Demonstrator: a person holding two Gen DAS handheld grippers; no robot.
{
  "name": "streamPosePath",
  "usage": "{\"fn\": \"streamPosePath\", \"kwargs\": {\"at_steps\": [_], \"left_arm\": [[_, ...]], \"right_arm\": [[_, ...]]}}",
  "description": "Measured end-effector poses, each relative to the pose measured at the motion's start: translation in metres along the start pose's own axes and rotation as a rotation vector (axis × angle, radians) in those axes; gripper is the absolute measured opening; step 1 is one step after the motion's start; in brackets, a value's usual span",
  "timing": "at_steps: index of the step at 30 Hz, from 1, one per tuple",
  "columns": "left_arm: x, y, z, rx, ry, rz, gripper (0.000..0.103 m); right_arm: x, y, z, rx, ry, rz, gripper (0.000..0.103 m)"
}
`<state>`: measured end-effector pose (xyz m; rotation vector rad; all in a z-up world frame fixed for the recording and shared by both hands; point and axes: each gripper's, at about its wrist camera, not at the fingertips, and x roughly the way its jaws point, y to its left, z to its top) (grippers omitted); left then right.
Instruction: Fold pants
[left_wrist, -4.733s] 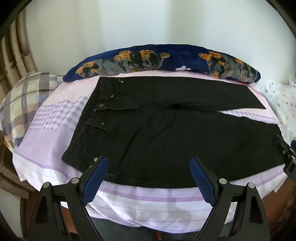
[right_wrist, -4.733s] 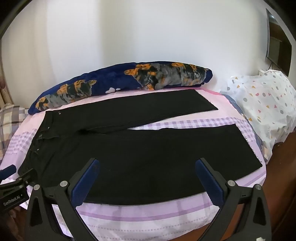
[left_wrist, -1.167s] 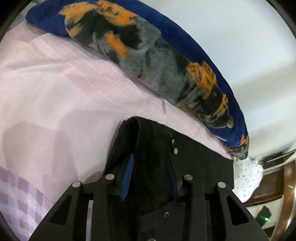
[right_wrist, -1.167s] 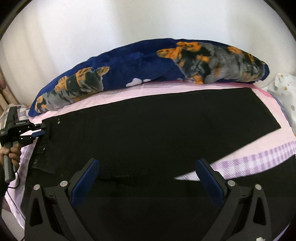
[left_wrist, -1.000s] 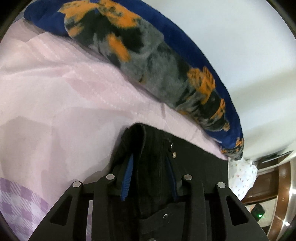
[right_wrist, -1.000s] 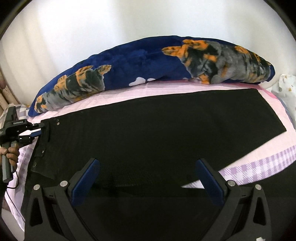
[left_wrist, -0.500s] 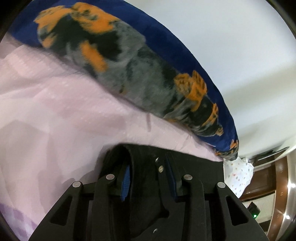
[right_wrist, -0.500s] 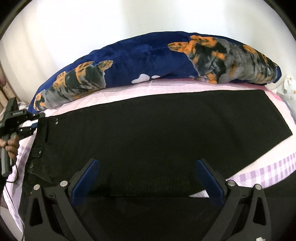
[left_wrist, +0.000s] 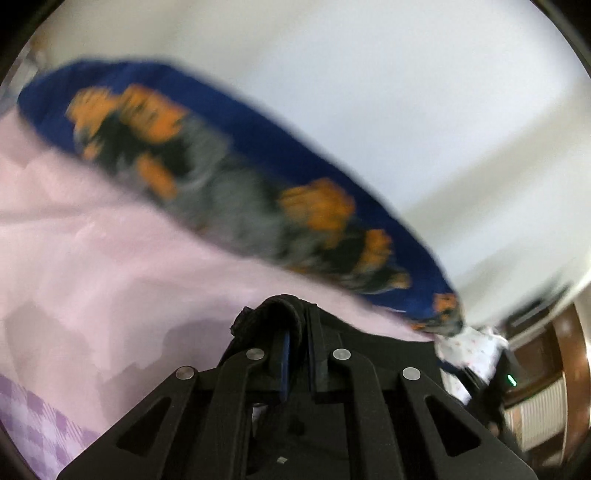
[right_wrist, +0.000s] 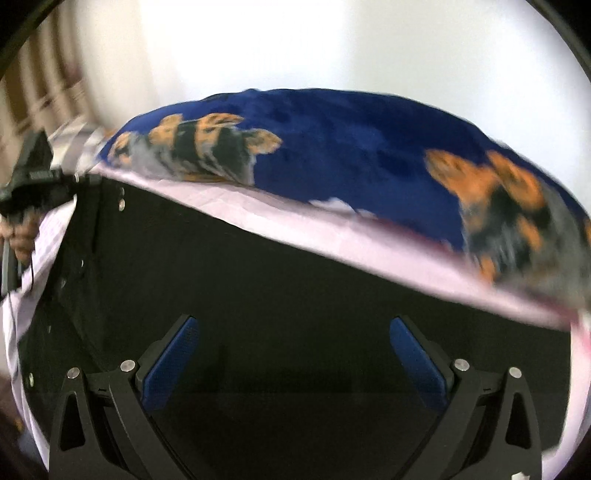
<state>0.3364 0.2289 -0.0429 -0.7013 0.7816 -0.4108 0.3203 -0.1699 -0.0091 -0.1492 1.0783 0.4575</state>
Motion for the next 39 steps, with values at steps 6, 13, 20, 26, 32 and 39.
{"fn": "streamPosePath", "kwargs": {"at_steps": [6, 13, 20, 26, 32, 39], "left_arm": [[-0.040, -0.033, -0.012, 0.087, -0.063, -0.123, 0.006], [-0.051, -0.038, -0.014, 0.074, -0.073, -0.125, 0.006], [-0.049, -0.037, -0.004, 0.080, -0.049, -0.069, 0.006], [-0.047, -0.036, -0.003, 0.097, -0.068, -0.003, 0.006], [-0.077, -0.060, -0.020, 0.176, -0.084, -0.025, 0.007], [-0.124, -0.085, -0.069, 0.220, -0.043, -0.072, 0.007]], "right_arm": [[0.035, -0.021, 0.045, -0.224, 0.139, 0.177, 0.085], [0.084, -0.038, 0.067, -0.363, 0.331, 0.318, 0.071], [0.099, -0.047, 0.061, -0.384, 0.391, 0.346, 0.012], [0.040, -0.037, 0.043, -0.367, 0.198, 0.173, 0.009], [-0.038, -0.010, 0.003, -0.318, 0.047, -0.008, 0.009], [-0.096, 0.017, -0.075, -0.224, 0.019, -0.076, 0.009]]}}
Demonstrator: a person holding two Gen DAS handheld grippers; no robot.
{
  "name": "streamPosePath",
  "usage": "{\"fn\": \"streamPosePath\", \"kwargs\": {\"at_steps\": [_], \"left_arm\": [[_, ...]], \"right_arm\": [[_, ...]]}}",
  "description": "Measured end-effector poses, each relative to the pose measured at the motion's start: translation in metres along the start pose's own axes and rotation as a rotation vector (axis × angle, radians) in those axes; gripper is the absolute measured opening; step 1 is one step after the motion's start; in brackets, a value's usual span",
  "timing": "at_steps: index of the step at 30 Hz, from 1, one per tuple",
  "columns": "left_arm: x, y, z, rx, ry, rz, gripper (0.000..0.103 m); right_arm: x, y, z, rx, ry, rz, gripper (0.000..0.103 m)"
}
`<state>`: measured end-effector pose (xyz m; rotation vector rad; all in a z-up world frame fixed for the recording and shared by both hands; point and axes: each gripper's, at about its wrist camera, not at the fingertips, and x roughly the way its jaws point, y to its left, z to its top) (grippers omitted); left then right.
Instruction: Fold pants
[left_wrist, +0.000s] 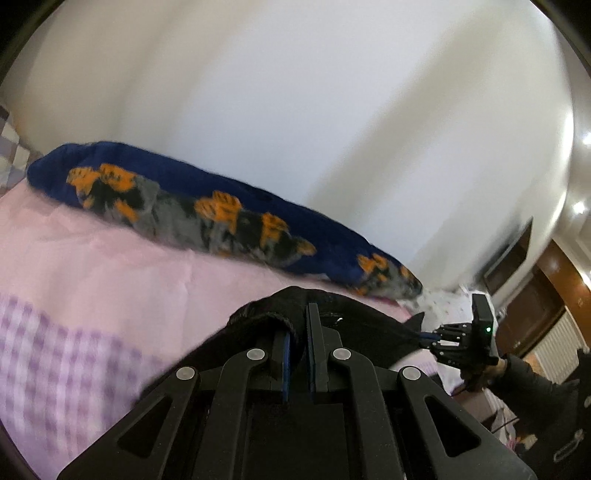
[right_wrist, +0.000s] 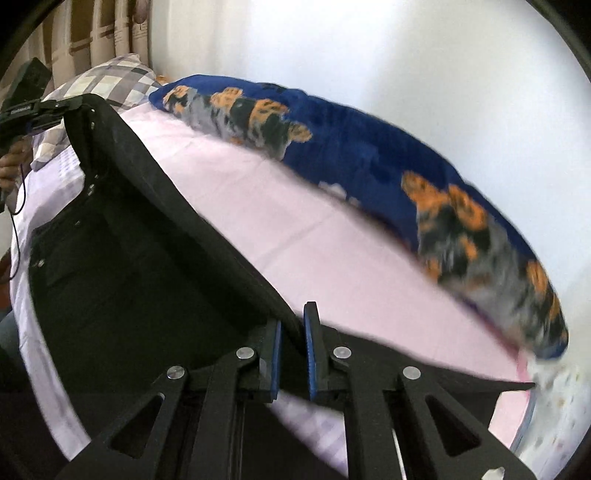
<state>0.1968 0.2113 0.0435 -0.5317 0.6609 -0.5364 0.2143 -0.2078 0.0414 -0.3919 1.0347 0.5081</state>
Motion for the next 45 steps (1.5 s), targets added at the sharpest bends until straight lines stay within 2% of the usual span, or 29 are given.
{"fn": "streamPosePath", "kwargs": {"at_steps": [4, 8, 14, 19, 21, 23, 26, 29, 34, 38, 45], "left_arm": [[-0.022, -0.008, -0.039, -0.014, 0.064, -0.006, 0.008], [-0.035, -0.004, -0.081, -0.045, 0.144, 0.030, 0.009], [-0.029, 0.008, -0.133, -0.026, 0.279, 0.128, 0.012], [-0.017, 0.012, -0.161, 0.012, 0.363, 0.207, 0.014], [-0.018, 0.011, -0.163, 0.021, 0.361, 0.224, 0.017], [-0.022, 0.008, -0.163, 0.020, 0.361, 0.250, 0.021], [-0.031, 0.007, -0.162, -0.009, 0.362, 0.291, 0.041], [-0.046, 0.008, -0.161, -0.074, 0.336, 0.296, 0.049], [-0.070, 0.009, -0.169, -0.285, 0.272, 0.165, 0.050], [-0.059, 0.003, -0.179, -0.390, 0.255, 0.093, 0.050], [-0.029, 0.013, -0.185, -0.536, 0.234, 0.120, 0.050]], "right_arm": [[-0.008, 0.018, -0.041, 0.055, 0.034, 0.020, 0.008], [-0.001, 0.041, -0.075, 0.093, 0.085, 0.051, 0.008], [0.014, 0.051, -0.096, 0.149, 0.105, 0.055, 0.008], [0.023, 0.057, -0.107, 0.168, 0.123, 0.025, 0.011], [0.024, 0.060, -0.109, 0.182, 0.122, 0.004, 0.014], [0.020, 0.061, -0.112, 0.206, 0.113, -0.006, 0.023], [0.008, 0.062, -0.119, 0.273, 0.091, -0.001, 0.036], [-0.006, 0.061, -0.129, 0.352, 0.062, 0.018, 0.040], [-0.022, 0.059, -0.154, 0.540, 0.014, 0.118, 0.040], [-0.023, 0.060, -0.171, 0.694, -0.023, 0.210, 0.042], [-0.021, 0.066, -0.177, 0.777, -0.060, 0.246, 0.042]]}}
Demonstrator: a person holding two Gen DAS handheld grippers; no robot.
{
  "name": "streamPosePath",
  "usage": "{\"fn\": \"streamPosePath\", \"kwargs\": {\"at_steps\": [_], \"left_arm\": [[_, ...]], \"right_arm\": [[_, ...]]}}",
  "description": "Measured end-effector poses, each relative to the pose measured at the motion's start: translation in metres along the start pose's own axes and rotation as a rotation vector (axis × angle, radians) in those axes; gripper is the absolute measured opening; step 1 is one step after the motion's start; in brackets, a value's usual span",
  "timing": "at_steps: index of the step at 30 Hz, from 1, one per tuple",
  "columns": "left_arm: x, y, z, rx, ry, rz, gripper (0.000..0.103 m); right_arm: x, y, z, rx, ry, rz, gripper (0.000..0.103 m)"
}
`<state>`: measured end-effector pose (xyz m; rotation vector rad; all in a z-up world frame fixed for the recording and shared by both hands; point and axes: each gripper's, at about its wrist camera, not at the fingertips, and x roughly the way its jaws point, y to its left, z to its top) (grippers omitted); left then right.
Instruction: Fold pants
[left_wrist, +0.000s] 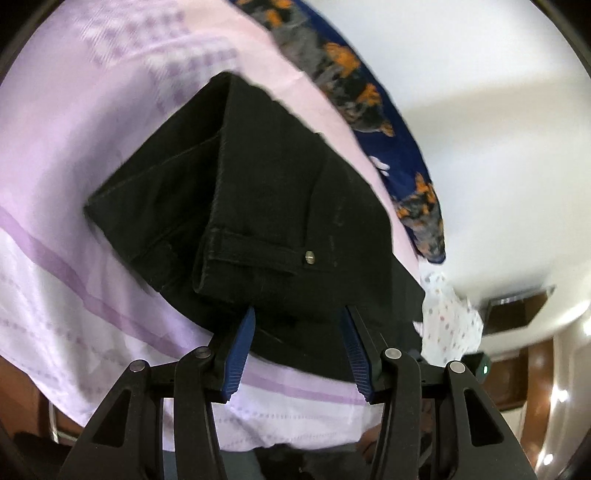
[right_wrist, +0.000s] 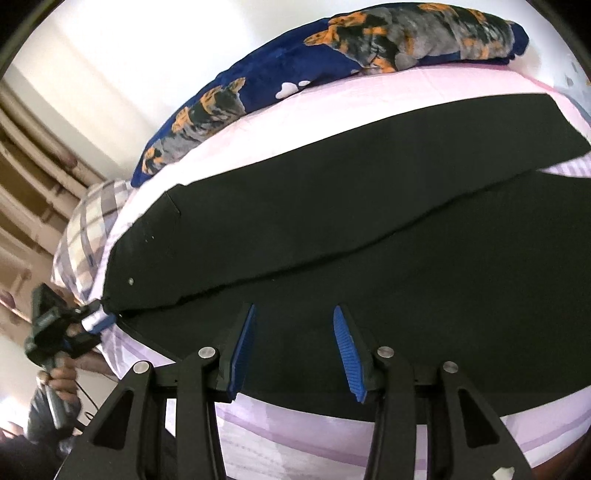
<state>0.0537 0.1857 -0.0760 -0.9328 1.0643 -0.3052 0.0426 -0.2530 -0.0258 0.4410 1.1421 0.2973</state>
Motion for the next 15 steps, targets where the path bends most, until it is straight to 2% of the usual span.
{"fn": "streamPosePath", "kwargs": {"at_steps": [2, 7, 8, 9, 10, 12, 15], "left_arm": [[0.005, 0.003, 0.003, -0.023, -0.020, 0.025, 0.050], [0.010, 0.010, 0.006, -0.088, -0.055, 0.024, 0.049], [0.010, 0.012, 0.005, -0.093, -0.061, 0.025, 0.046], [0.010, 0.013, 0.004, -0.091, -0.073, 0.030, 0.032], [0.008, 0.011, 0.003, -0.069, -0.096, 0.052, 0.026], [0.005, 0.011, 0.003, -0.051, -0.108, 0.066, 0.020], [-0.002, 0.001, 0.006, -0.034, -0.136, 0.062, 0.017]], "right_arm": [[0.001, -0.002, 0.000, 0.020, -0.008, 0.011, 0.042], [0.010, -0.009, -0.002, 0.064, 0.007, 0.026, 0.042], [0.013, -0.010, -0.003, 0.071, 0.012, 0.034, 0.042], [0.015, -0.010, -0.005, 0.079, 0.013, 0.041, 0.042], [0.018, -0.010, -0.006, 0.088, 0.013, 0.047, 0.042], [0.022, -0.011, -0.007, 0.108, 0.013, 0.061, 0.042], [0.033, -0.013, -0.004, 0.176, 0.011, 0.112, 0.042]]}}
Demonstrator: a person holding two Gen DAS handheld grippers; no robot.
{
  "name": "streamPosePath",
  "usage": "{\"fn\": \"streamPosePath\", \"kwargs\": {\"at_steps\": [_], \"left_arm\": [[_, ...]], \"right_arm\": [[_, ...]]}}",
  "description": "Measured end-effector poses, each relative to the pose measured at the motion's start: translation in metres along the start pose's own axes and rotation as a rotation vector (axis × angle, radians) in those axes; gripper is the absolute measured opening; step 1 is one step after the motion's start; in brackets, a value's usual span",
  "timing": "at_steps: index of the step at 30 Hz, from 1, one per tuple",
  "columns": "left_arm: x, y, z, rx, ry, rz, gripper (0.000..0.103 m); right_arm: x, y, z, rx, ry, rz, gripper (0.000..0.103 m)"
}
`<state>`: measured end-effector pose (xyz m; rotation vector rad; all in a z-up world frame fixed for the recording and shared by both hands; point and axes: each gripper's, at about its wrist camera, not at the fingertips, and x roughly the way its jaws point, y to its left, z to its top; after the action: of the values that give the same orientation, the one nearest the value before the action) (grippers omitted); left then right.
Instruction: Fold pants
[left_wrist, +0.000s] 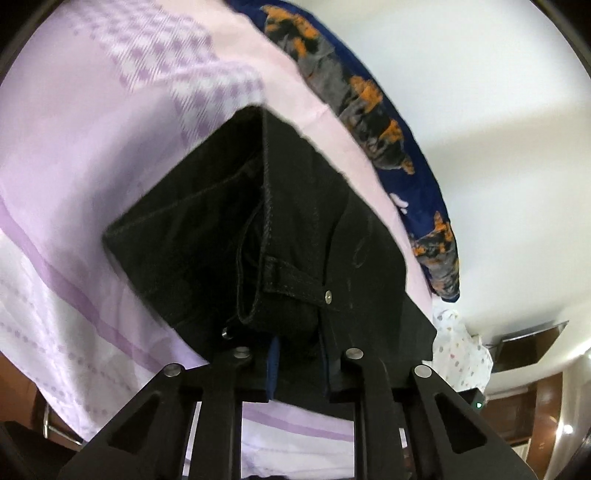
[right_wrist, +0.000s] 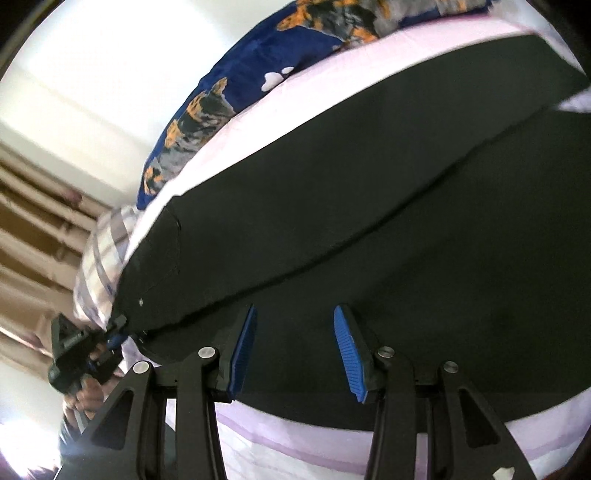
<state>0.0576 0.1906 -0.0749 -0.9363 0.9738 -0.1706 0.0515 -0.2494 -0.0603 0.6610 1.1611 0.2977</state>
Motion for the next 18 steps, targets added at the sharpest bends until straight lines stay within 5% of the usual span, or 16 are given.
{"fn": "streamPosePath", "kwargs": {"at_steps": [10, 18], "left_arm": [[-0.015, -0.024, 0.022, 0.061, -0.013, 0.018, 0.017], [-0.004, -0.018, 0.023, 0.059, 0.015, 0.088, 0.017]], "right_arm": [[0.011, -0.030, 0.040, 0.198, -0.103, 0.095, 0.045], [-0.009, -0.084, 0.086, 0.346, -0.237, 0.069, 0.043]]}}
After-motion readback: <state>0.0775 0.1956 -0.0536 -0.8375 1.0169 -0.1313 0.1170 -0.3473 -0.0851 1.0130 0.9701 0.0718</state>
